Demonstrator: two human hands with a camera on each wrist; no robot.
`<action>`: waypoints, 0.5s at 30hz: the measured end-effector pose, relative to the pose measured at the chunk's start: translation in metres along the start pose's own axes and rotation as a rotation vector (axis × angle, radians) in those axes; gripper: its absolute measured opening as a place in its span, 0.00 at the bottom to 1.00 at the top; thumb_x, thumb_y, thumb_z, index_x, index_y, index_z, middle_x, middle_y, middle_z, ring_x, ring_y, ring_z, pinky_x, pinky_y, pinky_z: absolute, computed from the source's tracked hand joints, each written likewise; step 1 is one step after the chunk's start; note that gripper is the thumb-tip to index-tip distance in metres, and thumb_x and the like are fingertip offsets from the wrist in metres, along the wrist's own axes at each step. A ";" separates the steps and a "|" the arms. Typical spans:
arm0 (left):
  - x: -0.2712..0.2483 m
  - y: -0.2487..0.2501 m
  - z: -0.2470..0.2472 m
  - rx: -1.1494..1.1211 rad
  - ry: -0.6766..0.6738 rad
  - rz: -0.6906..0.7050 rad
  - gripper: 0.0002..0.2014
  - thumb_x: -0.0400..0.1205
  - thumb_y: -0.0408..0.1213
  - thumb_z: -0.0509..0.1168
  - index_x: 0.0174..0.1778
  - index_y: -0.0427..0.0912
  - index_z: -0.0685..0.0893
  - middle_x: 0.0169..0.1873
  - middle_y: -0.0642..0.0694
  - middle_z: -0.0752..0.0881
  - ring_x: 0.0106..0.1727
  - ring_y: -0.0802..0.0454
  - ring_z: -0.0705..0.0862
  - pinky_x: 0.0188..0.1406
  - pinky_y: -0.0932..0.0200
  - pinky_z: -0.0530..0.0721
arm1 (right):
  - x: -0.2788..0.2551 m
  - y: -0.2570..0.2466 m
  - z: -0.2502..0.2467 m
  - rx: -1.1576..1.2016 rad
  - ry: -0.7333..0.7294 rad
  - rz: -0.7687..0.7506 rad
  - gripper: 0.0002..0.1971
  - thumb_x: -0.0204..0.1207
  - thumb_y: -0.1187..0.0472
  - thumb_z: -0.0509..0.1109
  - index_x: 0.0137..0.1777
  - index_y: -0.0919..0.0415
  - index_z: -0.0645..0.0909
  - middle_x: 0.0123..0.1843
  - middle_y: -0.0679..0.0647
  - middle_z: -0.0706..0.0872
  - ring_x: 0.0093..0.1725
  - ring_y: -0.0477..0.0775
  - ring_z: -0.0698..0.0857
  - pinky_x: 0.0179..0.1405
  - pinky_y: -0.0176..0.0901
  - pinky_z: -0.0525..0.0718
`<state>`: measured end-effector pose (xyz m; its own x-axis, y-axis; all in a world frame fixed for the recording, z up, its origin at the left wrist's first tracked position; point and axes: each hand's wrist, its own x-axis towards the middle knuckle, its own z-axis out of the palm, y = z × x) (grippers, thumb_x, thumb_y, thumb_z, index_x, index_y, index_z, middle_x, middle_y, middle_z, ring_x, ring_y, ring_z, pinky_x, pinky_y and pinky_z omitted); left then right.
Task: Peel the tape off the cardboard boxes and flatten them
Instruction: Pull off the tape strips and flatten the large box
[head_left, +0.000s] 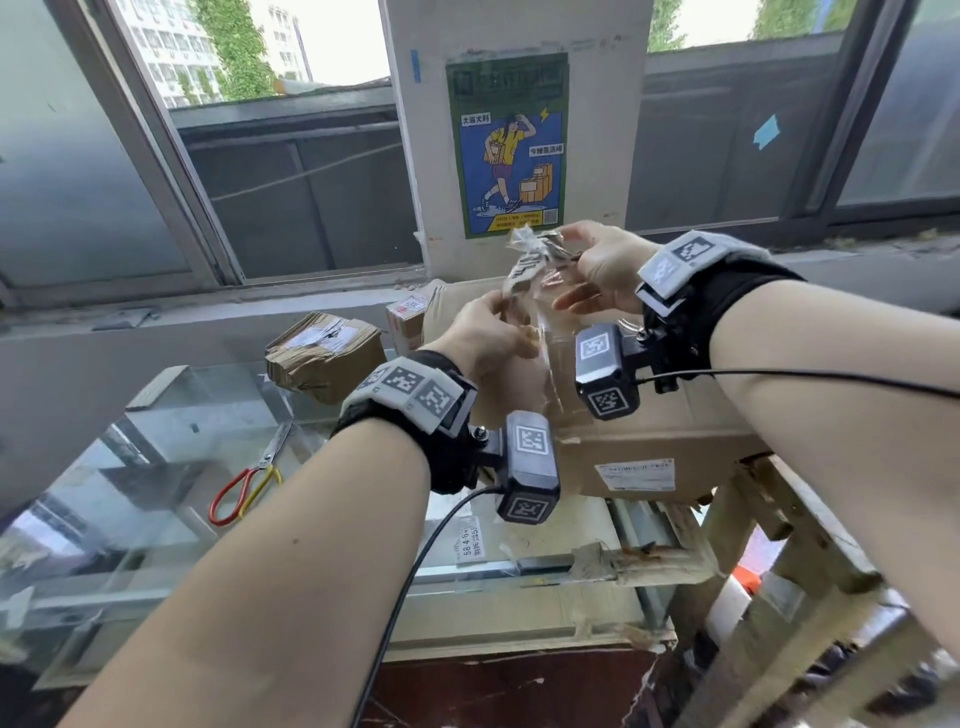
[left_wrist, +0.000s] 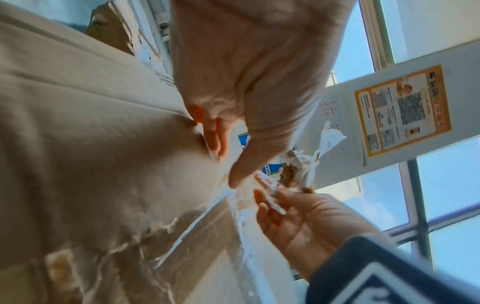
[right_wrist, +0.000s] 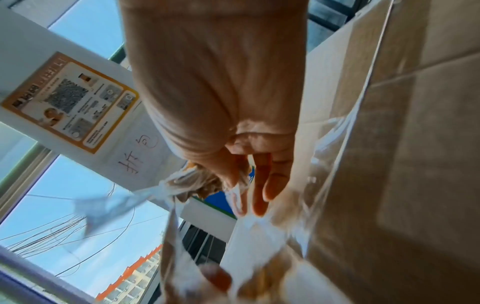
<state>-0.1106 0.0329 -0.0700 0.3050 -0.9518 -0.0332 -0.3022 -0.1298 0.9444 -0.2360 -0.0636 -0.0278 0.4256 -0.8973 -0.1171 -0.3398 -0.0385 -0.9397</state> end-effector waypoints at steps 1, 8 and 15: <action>0.000 0.003 0.000 -0.063 0.013 0.008 0.19 0.71 0.20 0.74 0.53 0.40 0.79 0.42 0.45 0.84 0.38 0.51 0.83 0.35 0.63 0.83 | -0.002 0.001 0.001 -0.005 -0.041 -0.011 0.21 0.79 0.80 0.54 0.60 0.56 0.76 0.51 0.63 0.86 0.27 0.53 0.86 0.27 0.43 0.87; -0.002 0.011 0.007 -0.428 0.064 0.017 0.08 0.76 0.24 0.72 0.46 0.35 0.79 0.32 0.41 0.87 0.24 0.53 0.86 0.24 0.59 0.87 | -0.015 -0.003 -0.006 0.014 -0.333 0.061 0.14 0.75 0.85 0.55 0.49 0.71 0.77 0.42 0.64 0.82 0.40 0.59 0.84 0.37 0.43 0.89; -0.006 0.004 0.003 -0.426 -0.071 -0.079 0.05 0.78 0.27 0.71 0.40 0.37 0.81 0.23 0.50 0.80 0.18 0.62 0.73 0.27 0.68 0.83 | -0.006 -0.005 -0.006 0.147 0.054 0.176 0.14 0.80 0.73 0.50 0.38 0.67 0.75 0.37 0.62 0.80 0.34 0.60 0.82 0.51 0.57 0.84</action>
<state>-0.1158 0.0371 -0.0674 0.2451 -0.9622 -0.1191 0.1233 -0.0909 0.9882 -0.2418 -0.0602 -0.0202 0.3243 -0.9068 -0.2694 -0.2772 0.1812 -0.9436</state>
